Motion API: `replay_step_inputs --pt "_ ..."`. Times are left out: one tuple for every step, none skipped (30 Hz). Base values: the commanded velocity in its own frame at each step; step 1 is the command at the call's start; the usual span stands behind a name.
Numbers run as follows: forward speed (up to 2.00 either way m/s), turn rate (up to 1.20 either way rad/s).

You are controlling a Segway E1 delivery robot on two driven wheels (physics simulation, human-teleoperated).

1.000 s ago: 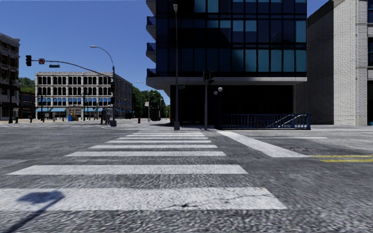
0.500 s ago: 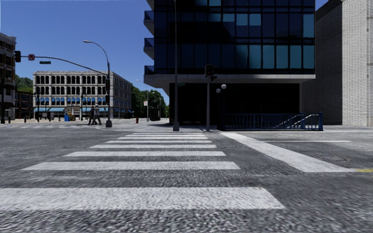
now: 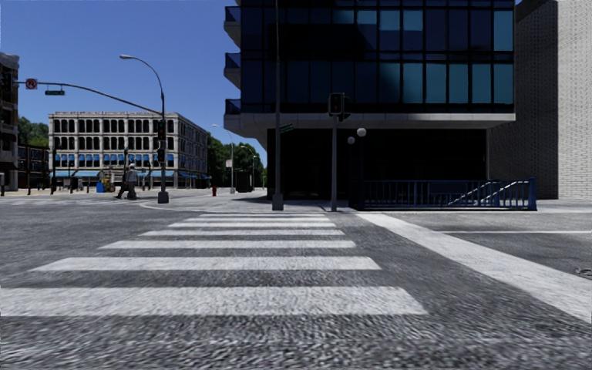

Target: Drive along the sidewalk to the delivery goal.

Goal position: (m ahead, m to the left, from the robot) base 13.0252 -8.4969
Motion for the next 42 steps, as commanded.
replay_step_inputs --pt "2.00 0.00" --pt "2.00 0.00" --pt "2.00 0.00" --pt "2.00 0.00" --pt "2.00 0.00" --pt "2.00 0.00" --pt "2.00 0.00" --pt "2.00 0.00" --pt "2.00 0.00" --pt "2.00 -0.02" --pt "2.00 -0.02" --pt "2.00 -0.04" --pt "2.00 -0.09" --pt "2.00 -0.11" --pt "2.00 -0.11" --pt "2.00 -0.12" --pt "2.00 -0.12" --pt "2.00 -0.12" --pt "2.00 -0.12" --pt "2.00 -0.12" --pt "2.00 -0.12" --pt "2.00 -0.12" --pt "2.00 -0.12" --pt "2.00 -0.12" --pt "2.00 -0.12" --pt "2.00 -0.12" --pt "2.00 -0.12" --pt "2.00 -0.12" --pt "2.00 -0.12" --pt "2.00 -0.12" --pt "2.00 -0.12" --pt "2.00 -0.12" --pt "2.00 -0.12" --pt "2.00 -0.12" --pt "2.00 -0.05" --pt "2.00 0.00" --pt "2.00 0.00" --pt "2.00 0.00" --pt "2.00 0.00" --pt "2.00 0.00" --pt "2.00 0.00" --pt "2.00 0.00"
